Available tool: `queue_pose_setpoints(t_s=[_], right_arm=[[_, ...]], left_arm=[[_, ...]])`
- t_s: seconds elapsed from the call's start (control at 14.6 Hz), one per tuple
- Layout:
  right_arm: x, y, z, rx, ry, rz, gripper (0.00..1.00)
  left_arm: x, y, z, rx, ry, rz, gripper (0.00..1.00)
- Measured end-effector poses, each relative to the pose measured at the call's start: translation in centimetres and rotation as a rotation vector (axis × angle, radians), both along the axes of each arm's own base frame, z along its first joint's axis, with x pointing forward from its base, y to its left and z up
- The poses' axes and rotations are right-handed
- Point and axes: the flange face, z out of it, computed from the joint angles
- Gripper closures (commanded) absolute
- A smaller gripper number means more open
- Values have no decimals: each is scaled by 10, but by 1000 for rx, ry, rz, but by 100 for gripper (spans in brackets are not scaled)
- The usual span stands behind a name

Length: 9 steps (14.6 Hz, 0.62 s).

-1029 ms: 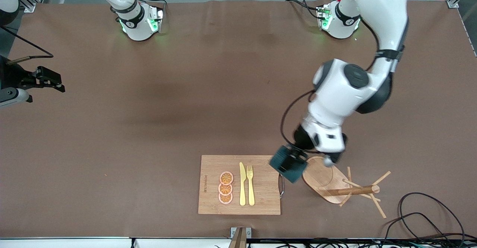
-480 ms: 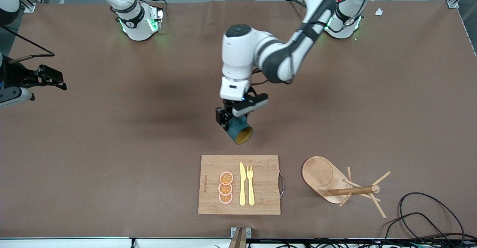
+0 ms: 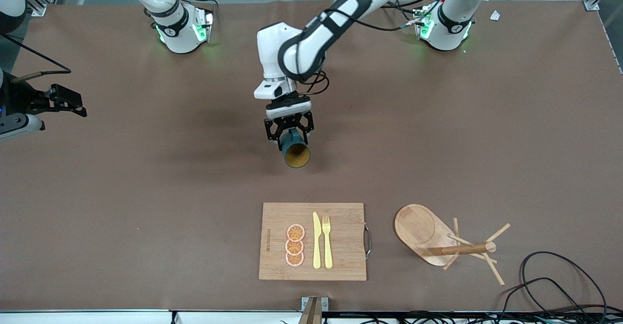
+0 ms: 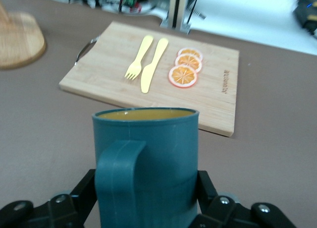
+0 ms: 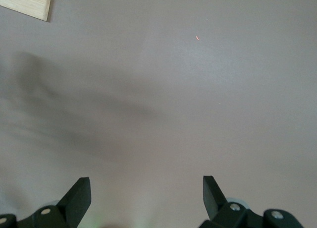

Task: Transfer cup from left to right arm and place
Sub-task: 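Lift the teal mug off the stand and carry it to mid-table, then set the teal mug down upright and raise the open left gripper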

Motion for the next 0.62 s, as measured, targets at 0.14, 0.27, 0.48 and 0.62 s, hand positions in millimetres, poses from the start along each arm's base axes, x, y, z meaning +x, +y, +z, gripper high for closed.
queue_pose_setpoints(t_s=[0.14,0.27,0.48,0.62], right_arm=[[0,0,0,0,0,0,0],[0,1,0,0,0,1,0],[0,1,0,0,0,2,0],[0,2,0,0,0,3,0]], left_arm=[[-18,-4,-39,38,-125,-39,46],[-28,1,-80,100,-248,-81,46],[-33,11,-131,170,-388,-148,39],[-41,10,-143,176,-442,-148,3]])
